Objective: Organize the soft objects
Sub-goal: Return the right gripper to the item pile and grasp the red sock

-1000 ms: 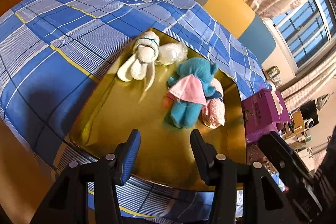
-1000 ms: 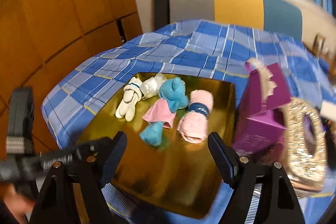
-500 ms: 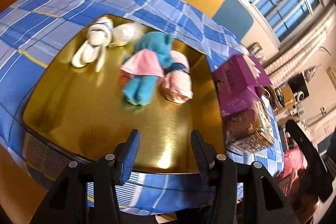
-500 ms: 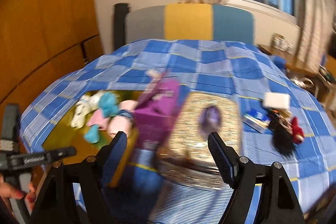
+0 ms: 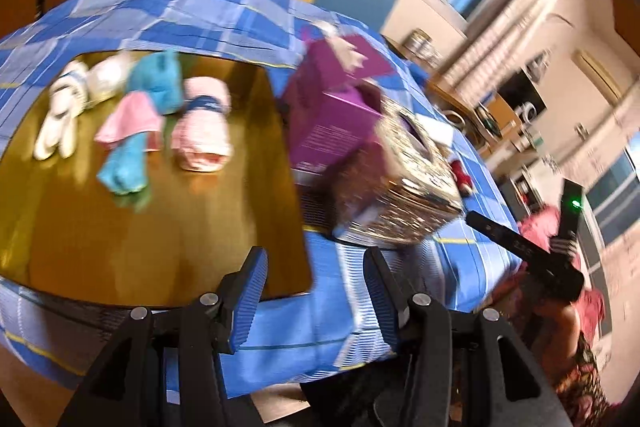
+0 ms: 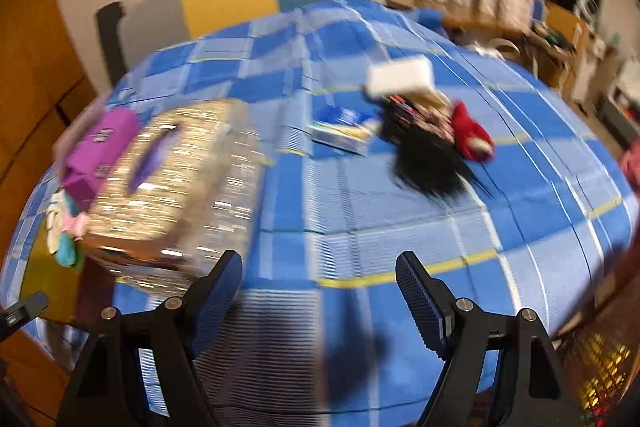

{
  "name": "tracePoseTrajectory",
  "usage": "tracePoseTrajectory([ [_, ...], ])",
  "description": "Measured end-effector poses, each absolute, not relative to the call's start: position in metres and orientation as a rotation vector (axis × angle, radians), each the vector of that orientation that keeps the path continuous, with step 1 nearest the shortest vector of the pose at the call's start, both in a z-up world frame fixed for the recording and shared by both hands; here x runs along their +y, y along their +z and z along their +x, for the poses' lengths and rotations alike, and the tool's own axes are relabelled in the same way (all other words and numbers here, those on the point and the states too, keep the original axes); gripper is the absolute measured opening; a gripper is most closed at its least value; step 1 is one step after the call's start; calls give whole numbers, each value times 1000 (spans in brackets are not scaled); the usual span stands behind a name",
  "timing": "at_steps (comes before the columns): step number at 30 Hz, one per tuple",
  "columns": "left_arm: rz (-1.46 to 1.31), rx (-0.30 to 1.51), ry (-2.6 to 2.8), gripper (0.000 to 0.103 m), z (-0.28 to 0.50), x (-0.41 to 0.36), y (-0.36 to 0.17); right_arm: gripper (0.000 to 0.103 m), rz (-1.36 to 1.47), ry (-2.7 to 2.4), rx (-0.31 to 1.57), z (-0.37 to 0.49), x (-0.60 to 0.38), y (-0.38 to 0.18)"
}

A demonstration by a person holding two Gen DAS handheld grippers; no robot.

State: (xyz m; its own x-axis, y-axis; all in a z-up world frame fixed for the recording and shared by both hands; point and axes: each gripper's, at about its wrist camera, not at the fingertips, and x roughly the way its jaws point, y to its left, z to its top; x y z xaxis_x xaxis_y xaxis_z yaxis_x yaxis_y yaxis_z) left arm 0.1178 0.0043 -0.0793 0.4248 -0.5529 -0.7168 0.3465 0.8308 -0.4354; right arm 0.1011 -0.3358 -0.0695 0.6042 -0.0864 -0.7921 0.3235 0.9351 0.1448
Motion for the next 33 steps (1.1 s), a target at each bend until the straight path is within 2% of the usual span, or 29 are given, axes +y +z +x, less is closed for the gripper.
tracePoseTrajectory([
  [8, -148, 977, -641, 50, 106, -37, -74, 80, 392, -356, 935, 92, -416, -88],
  [19, -79, 982, -708, 50, 100, -80, -66, 80, 447, -435, 817, 135, -526, -67],
  [23, -82, 991, -712, 50, 103, -89, -61, 74, 410, -410, 871, 166, -543, -82],
  [30, -102, 1013, -725, 50, 110, -106, -57, 72, 430, -381, 916, 200, -560, -108],
  [33, -86, 1012, -741, 50, 108, -117, -56, 67, 418, -362, 954, 212, -559, -119],
])
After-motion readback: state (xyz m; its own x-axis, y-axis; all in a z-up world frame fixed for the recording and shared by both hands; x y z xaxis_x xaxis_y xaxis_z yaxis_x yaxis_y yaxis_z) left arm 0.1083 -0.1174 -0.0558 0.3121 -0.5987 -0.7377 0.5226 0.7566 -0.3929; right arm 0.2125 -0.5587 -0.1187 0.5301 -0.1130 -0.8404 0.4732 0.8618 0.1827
